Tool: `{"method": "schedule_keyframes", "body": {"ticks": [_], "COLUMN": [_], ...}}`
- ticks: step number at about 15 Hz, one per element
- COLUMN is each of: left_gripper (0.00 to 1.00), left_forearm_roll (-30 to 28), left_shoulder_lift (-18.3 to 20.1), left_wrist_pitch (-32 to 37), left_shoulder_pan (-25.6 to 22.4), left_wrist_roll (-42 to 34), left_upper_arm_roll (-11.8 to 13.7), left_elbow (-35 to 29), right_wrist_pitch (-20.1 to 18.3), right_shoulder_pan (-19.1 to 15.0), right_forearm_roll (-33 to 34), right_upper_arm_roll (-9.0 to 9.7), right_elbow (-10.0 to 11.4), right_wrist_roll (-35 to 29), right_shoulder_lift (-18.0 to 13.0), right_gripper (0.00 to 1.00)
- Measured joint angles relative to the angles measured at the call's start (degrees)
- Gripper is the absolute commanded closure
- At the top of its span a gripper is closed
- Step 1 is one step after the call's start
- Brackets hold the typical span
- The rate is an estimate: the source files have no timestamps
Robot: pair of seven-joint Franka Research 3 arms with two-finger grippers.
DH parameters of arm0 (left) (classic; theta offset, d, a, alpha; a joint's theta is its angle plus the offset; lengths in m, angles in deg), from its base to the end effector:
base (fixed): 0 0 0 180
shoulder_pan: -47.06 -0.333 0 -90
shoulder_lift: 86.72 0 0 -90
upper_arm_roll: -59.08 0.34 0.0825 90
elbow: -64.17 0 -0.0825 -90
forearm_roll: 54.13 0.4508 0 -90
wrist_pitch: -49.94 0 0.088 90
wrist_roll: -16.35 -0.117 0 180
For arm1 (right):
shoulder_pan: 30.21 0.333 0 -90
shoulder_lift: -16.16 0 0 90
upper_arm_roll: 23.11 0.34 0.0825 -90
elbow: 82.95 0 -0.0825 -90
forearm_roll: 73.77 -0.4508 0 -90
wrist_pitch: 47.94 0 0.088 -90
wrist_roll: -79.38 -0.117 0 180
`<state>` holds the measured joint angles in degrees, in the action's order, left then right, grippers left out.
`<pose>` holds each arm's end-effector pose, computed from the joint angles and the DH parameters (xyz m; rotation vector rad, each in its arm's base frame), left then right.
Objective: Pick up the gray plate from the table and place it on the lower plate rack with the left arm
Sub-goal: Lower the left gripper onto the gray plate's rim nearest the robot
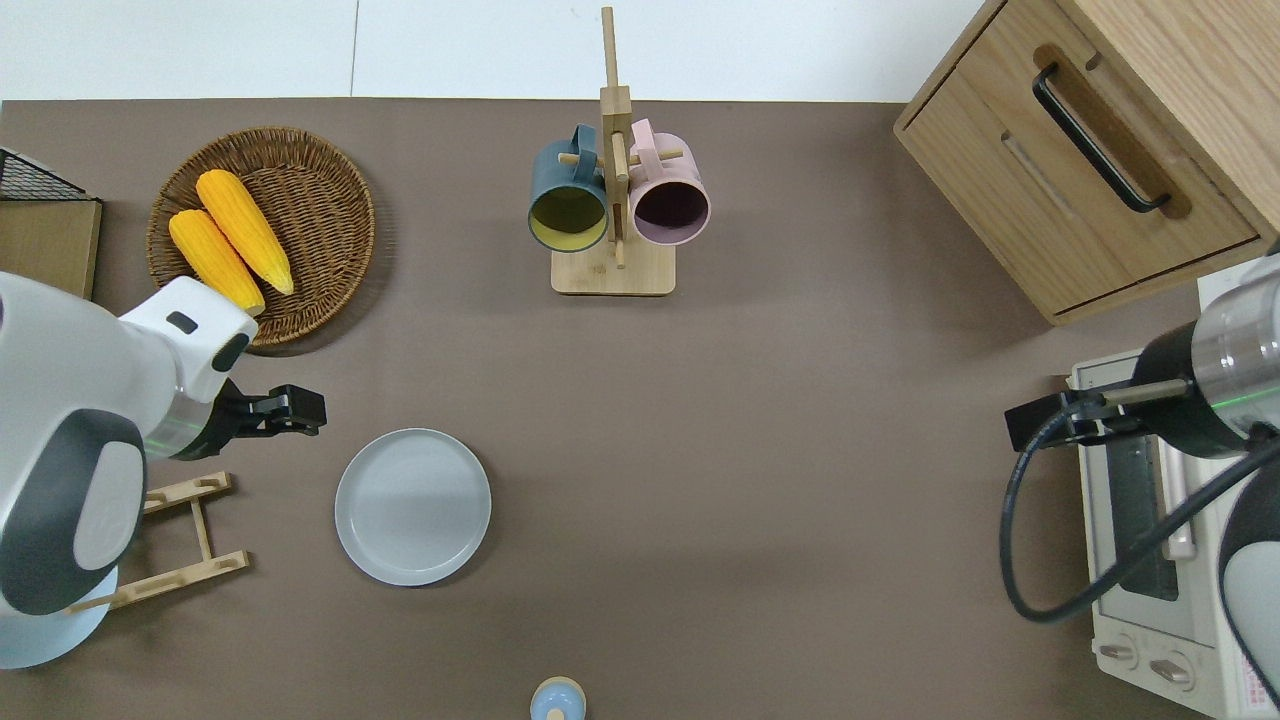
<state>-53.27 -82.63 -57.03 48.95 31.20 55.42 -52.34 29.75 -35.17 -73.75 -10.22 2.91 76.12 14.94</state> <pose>0.5801 -0.0555 0.4575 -3.0935 -0.2443 0.1405 0.5839 0.0829 0.6718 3.1164 0.1265 -0.1886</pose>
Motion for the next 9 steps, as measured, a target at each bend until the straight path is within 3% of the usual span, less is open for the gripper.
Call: {"method": "schedule_keyframes", "body": {"ticks": [9], "left_gripper": [0.01], "left_forearm_roll": [-2.4], "left_shoulder_lift": [0.4], "left_wrist_pitch": [-7.7], "left_shoulder_pan": [0.0], "left_wrist_roll": [0.0], "left_upper_arm_roll": [0.0], "left_elbow": [-15.2], "right_wrist_pitch": [0.0], "right_shoulder_pan": [0.0], "right_forearm_roll": [0.0], "right_upper_arm_roll": [0.0], "right_elbow": [0.0], "right_wrist_roll": [0.0], "right_shoulder_lift": [0.0], "right_gripper": [0.011]}}
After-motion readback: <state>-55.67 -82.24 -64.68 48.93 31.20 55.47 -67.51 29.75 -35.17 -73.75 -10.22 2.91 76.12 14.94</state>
